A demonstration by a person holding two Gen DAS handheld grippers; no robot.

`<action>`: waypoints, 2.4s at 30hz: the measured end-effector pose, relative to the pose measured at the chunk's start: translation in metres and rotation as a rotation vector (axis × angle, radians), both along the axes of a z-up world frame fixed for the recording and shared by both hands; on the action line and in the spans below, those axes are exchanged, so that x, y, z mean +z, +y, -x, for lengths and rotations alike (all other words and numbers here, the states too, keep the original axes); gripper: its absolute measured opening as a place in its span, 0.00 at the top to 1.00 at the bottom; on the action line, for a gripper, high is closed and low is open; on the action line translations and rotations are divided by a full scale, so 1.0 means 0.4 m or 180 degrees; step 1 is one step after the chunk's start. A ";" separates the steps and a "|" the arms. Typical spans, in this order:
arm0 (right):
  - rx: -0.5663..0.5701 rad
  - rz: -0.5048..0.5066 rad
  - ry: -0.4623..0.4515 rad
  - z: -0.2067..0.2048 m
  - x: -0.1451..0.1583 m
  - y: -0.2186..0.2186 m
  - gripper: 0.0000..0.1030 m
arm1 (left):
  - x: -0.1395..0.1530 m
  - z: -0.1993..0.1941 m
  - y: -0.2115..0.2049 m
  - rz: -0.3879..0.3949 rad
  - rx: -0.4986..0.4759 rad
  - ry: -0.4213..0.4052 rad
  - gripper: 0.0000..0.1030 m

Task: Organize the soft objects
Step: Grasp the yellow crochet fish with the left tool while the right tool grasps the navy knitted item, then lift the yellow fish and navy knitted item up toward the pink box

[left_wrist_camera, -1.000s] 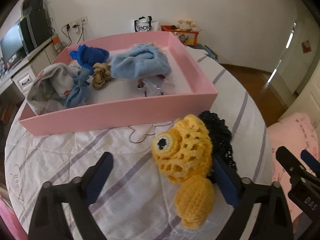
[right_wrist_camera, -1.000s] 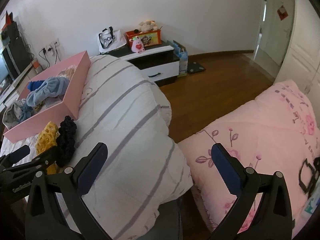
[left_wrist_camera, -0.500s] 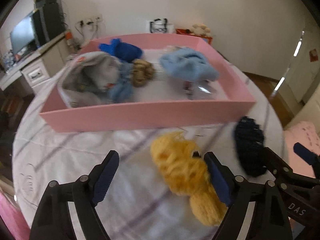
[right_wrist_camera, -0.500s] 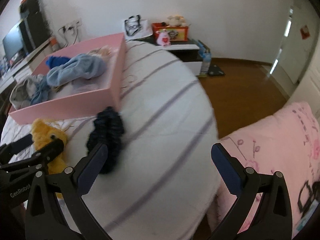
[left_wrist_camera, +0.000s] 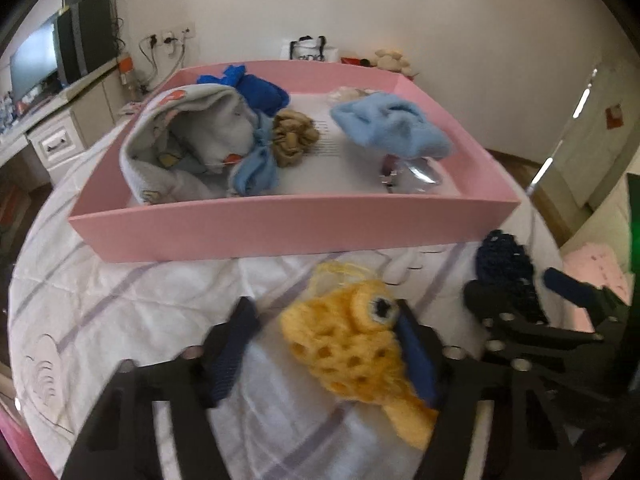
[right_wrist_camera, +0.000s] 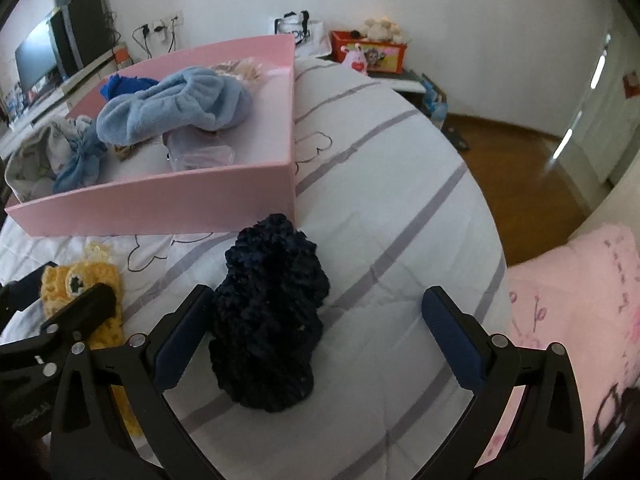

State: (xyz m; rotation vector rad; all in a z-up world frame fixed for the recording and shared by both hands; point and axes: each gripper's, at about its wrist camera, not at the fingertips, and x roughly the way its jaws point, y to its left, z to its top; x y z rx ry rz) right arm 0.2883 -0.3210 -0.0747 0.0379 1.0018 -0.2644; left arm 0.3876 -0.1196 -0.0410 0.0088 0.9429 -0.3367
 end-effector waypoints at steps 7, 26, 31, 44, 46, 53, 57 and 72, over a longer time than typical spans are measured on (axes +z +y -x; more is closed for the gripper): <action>0.0096 -0.0134 -0.0075 0.028 0.027 -0.003 0.69 | 0.022 0.031 -0.017 -0.0018 -0.0024 -0.0057 0.73; 0.0071 -0.0241 -0.0320 0.105 0.112 0.016 0.86 | 0.088 0.093 0.005 0.0019 0.0042 -0.0174 0.76; 0.0130 -0.0177 -0.0394 0.124 0.144 0.052 0.86 | 0.119 0.129 0.048 0.0075 0.0132 -0.0250 0.76; 0.0480 -0.0094 -0.0673 0.186 0.231 0.191 0.86 | 0.227 0.271 0.172 0.0074 0.0375 -0.0610 0.76; 0.0516 -0.0080 -0.0717 0.196 0.244 0.208 0.86 | 0.245 0.298 0.183 0.0085 0.0400 -0.0671 0.76; 0.0616 0.0001 -0.0958 0.251 0.310 0.245 0.86 | 0.314 0.399 0.201 0.0097 0.0436 -0.0924 0.76; 0.0633 0.0042 -0.1117 0.291 0.352 0.252 0.86 | 0.357 0.470 0.209 0.0087 0.0475 -0.1124 0.76; 0.0781 0.0153 -0.1672 0.436 0.475 0.297 0.86 | 0.467 0.752 0.239 0.0101 0.0570 -0.1862 0.76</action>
